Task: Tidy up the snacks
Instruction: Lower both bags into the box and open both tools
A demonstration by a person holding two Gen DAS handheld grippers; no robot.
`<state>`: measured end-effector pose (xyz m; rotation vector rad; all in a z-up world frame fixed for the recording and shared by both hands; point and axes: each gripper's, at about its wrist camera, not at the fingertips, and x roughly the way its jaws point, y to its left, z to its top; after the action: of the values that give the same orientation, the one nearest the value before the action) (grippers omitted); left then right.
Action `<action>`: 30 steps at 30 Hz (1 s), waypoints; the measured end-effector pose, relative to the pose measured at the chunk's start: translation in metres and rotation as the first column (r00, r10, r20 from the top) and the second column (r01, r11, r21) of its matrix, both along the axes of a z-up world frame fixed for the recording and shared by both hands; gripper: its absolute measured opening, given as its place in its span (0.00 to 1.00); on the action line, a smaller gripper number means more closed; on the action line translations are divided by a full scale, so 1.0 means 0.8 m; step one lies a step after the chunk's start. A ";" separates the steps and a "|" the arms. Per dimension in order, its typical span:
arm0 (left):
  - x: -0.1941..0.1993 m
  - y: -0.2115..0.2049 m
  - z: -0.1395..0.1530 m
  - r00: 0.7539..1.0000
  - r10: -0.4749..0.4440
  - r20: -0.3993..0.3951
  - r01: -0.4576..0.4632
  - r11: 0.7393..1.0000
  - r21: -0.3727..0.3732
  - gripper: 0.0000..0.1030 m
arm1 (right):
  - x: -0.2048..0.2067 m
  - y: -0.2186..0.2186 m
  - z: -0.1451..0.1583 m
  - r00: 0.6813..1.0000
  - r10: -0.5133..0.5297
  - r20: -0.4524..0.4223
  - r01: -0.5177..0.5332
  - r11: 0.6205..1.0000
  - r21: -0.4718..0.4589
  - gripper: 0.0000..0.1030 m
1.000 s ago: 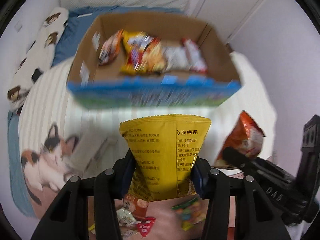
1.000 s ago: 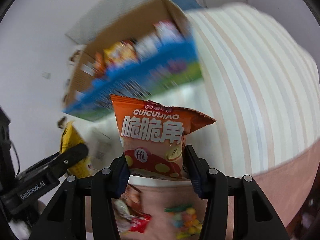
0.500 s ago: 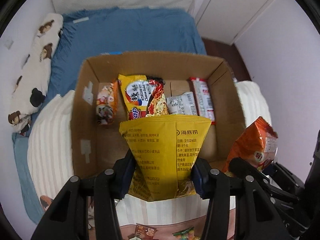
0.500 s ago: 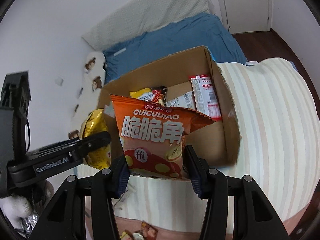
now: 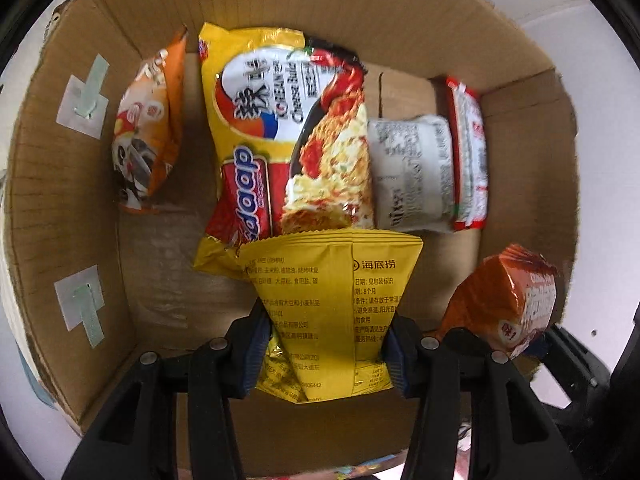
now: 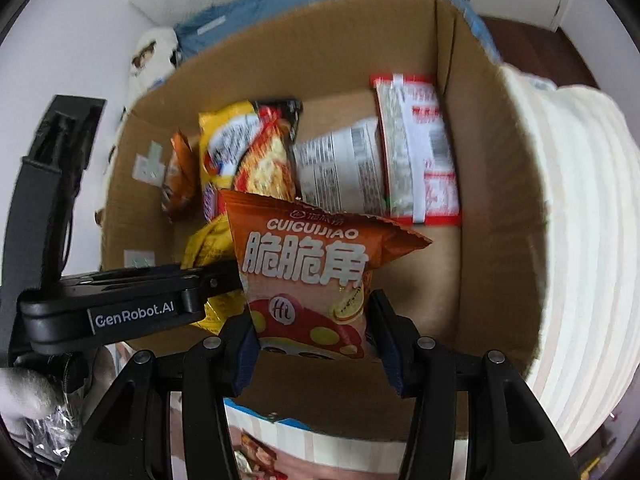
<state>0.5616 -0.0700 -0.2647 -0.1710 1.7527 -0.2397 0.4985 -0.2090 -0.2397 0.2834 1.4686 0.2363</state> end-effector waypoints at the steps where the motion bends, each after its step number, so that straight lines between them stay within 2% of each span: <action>1: -0.002 0.000 -0.005 1.000 -0.001 -0.013 0.001 1.000 0.009 0.46 | 0.001 0.000 -0.005 1.000 0.005 -0.024 -0.005 1.000 0.004 0.53; 3: -0.004 0.001 -0.011 1.000 0.009 -0.022 -0.009 1.000 0.011 0.48 | 0.004 0.003 -0.015 0.997 0.024 -0.069 -0.024 1.000 -0.008 0.55; 4: -0.006 0.004 -0.011 1.000 0.014 -0.016 -0.014 1.000 0.017 0.49 | 0.005 0.005 -0.018 0.996 0.031 -0.082 -0.033 0.999 -0.028 0.65; 5: -0.006 0.005 -0.010 1.000 0.020 -0.004 -0.020 0.999 0.026 0.56 | 0.008 0.007 -0.022 0.995 0.037 -0.088 -0.041 0.998 -0.042 0.81; 6: -0.005 0.005 -0.008 1.000 0.024 0.012 -0.025 0.999 0.027 0.74 | 0.008 0.008 -0.023 0.995 0.041 -0.089 -0.045 0.998 -0.051 0.83; 8: -0.006 0.007 -0.001 0.999 0.030 0.038 -0.031 0.999 0.021 0.92 | 0.008 0.011 -0.021 0.995 0.047 -0.089 -0.052 0.997 -0.050 0.86; 9: -0.007 0.007 0.003 0.998 0.031 0.047 -0.032 0.999 0.023 0.92 | 0.008 0.014 -0.020 0.995 0.054 -0.087 -0.059 0.996 -0.060 0.89; 12: -0.011 0.008 0.013 0.997 0.027 0.066 -0.029 0.999 0.031 0.92 | 0.005 0.020 -0.015 0.994 0.074 -0.078 -0.082 0.991 -0.103 0.91; 22: -0.038 0.009 0.067 0.981 0.021 0.194 -0.036 0.996 0.076 0.92 | -0.004 0.014 0.013 0.999 0.026 -0.021 -0.028 0.994 -0.101 0.94; 26: -0.043 0.024 0.091 0.964 0.041 0.264 -0.058 0.997 0.058 0.92 | -0.019 0.005 0.035 0.999 -0.013 0.030 0.016 0.995 -0.101 0.94; 30: -0.073 0.033 0.126 0.930 0.056 0.364 -0.081 0.995 0.053 0.92 | -0.045 0.006 0.069 0.992 -0.025 0.126 0.042 0.990 -0.132 0.94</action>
<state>0.5033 -0.0434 -0.1641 -0.1293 1.3816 -0.1490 0.4621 -0.2044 -0.1848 0.1808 1.3489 0.1245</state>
